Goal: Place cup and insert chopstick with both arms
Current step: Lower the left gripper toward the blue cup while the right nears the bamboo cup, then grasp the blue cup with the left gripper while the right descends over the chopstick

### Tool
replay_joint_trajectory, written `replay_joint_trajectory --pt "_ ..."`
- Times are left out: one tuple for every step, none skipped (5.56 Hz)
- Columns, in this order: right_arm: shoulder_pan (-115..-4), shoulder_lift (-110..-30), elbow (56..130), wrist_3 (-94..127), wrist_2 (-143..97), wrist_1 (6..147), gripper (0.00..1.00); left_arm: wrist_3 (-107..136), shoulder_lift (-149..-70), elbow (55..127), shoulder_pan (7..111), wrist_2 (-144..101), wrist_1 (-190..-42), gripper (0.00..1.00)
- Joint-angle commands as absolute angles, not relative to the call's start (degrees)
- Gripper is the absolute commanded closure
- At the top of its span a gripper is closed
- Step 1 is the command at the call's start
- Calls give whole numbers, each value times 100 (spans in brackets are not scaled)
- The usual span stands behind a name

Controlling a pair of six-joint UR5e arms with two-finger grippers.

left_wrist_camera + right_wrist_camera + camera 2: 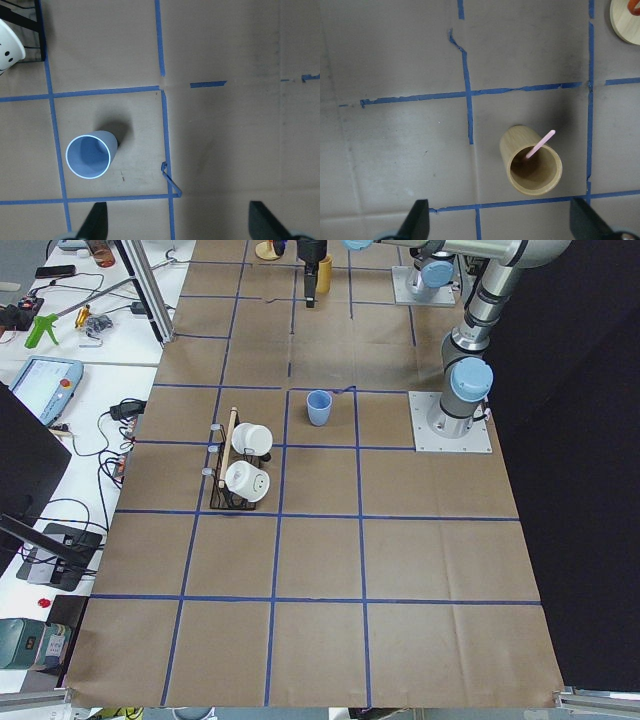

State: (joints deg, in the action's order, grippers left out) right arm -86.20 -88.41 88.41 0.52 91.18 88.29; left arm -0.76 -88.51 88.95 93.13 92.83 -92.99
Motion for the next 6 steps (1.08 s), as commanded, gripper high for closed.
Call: replay_joint_trajectory --pt "-7958 -8912 8850 -280 9106 8807 0 -882 -8851 9601 8828 9308 -8689 6" --pt "-7919 -8912 9059 -525 9088 9007 0 -1210 -8807 10424 8650 9308 -7787 6" --pt "-7902 -8921 9505 -553 9123 9853 0 -1491 -8781 11129 8492 9316 -7056 6" --pt "-7927 -8930 9997 -467 9097 10601 0 -1868 -8815 12041 8125 9308 -6040 6" --pt "-7928 -8930 10541 -457 9088 11409 0 -1985 -8824 12563 7982 9316 -5629 6" --pt "-7928 -8930 11095 -474 9097 12270 0 -1986 -8859 12673 7980 9325 -5634 6"
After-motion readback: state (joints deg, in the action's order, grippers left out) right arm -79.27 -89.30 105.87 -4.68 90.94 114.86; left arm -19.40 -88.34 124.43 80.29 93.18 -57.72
